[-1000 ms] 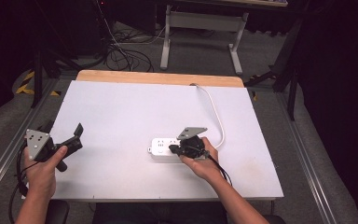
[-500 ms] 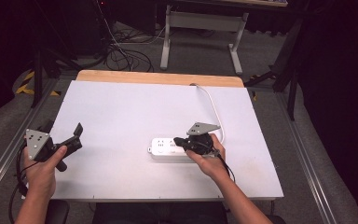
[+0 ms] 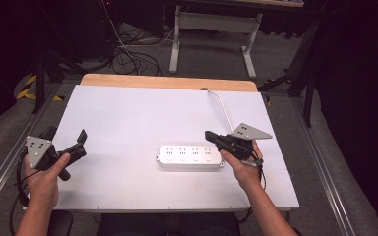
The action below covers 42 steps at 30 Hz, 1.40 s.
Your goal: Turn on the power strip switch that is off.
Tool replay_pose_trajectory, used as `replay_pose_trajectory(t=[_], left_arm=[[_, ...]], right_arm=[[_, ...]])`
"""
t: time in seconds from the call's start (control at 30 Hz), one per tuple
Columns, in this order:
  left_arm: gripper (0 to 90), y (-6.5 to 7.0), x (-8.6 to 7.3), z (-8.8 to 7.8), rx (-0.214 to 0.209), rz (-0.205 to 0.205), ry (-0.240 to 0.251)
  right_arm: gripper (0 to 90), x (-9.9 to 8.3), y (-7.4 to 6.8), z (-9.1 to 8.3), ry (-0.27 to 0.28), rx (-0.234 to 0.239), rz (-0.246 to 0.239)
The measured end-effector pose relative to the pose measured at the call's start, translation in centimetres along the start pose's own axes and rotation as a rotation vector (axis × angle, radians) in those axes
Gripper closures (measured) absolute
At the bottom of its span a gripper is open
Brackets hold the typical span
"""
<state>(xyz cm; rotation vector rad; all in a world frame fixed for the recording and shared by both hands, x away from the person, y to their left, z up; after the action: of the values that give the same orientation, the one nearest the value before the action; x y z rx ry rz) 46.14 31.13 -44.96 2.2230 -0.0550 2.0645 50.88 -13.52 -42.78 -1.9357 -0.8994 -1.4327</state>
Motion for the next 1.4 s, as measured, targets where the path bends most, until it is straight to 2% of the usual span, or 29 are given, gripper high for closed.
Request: replay_pose_trajectory(t=[0.07, 0.13, 0.17, 0.27, 0.37, 0.4, 0.53, 0.6, 0.73, 1.1, 1.13, 1.2, 1.27, 1.3, 1.37, 1.4], left_arm=[[4.1, 0.0, 0.0, 0.0, 0.002, -0.003, 0.001], [4.1, -0.1, 0.0, -0.1, 0.004, -0.004, 0.004], [4.1, -0.1, 0.0, -0.1, 0.004, -0.006, 0.004], [4.1, -0.1, 0.1, -0.1, 0.003, -0.008, 0.004], [4.1, -0.2, 0.1, -0.1, 0.007, -0.008, 0.006], [4.1, -0.2, 0.1, -0.1, 0.007, -0.009, 0.006], [4.1, -0.1, 0.1, -0.1, 0.004, -0.007, 0.006], [4.1, -0.1, 0.1, 0.0, 0.003, -0.008, 0.005], [4.1, -0.1, 0.1, 0.0, 0.003, -0.008, 0.004], [4.1, -0.2, 0.1, 0.0, 0.005, -0.010, 0.006], [4.1, -0.2, 0.1, 0.0, 0.005, -0.012, 0.006], [4.1, -0.2, 0.1, 0.0, 0.004, -0.009, 0.006], [4.1, -0.1, 0.1, 0.0, 0.003, -0.009, 0.006], [4.1, -0.1, 0.1, 0.0, 0.003, -0.009, 0.007], [4.1, -0.1, 0.1, 0.0, 0.003, -0.009, 0.007], [4.0, -0.2, 0.1, 0.0, 0.003, -0.008, 0.007]], right_arm=[[90.0, -0.1, 0.4, -1.0, 0.019, -0.009, -0.004], [90.0, 0.0, 1.2, -2.5, 0.050, -0.034, 0.013], [90.0, 0.0, 1.2, -2.5, 0.050, -0.034, 0.013], [90.0, 0.3, 2.5, -4.1, 0.111, -0.069, 0.041], [90.0, 0.3, 3.0, -4.7, 0.130, -0.091, 0.049], [90.0, 0.2, 3.5, -5.1, 0.147, -0.112, 0.056], [90.0, 0.0, 4.0, -5.6, 0.172, -0.133, 0.078], [90.0, -0.1, 4.4, -5.8, 0.179, -0.162, 0.071], [90.0, -0.2, 4.8, -6.1, 0.190, -0.182, 0.075], [90.0, -0.3, 5.3, -6.3, 0.206, -0.212, 0.081], [85.6, -0.3, 5.4, -6.4, 0.215, -0.222, 0.088], [84.1, -0.3, 5.6, -6.5, 0.215, -0.236, 0.083], [72.4, -0.4, 5.8, -6.6, 0.218, -0.260, 0.092], [72.4, -0.4, 5.8, -6.6, 0.218, -0.260, 0.092], [61.2, -0.4, 6.2, -6.6, 0.220, -0.295, 0.097], [46.7, -0.4, 6.6, -6.6, 0.231, -0.331, 0.101]])
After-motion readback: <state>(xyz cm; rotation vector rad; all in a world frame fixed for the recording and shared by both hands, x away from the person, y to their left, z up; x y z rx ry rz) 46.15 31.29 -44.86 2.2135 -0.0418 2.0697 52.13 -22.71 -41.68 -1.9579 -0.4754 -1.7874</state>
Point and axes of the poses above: each handheld gripper's, and its own axes: z roughly forward along the jaws, x roughly out of its top, y roughly to its right, the point moved 6 cm from there along z, roughly forward along the jaws
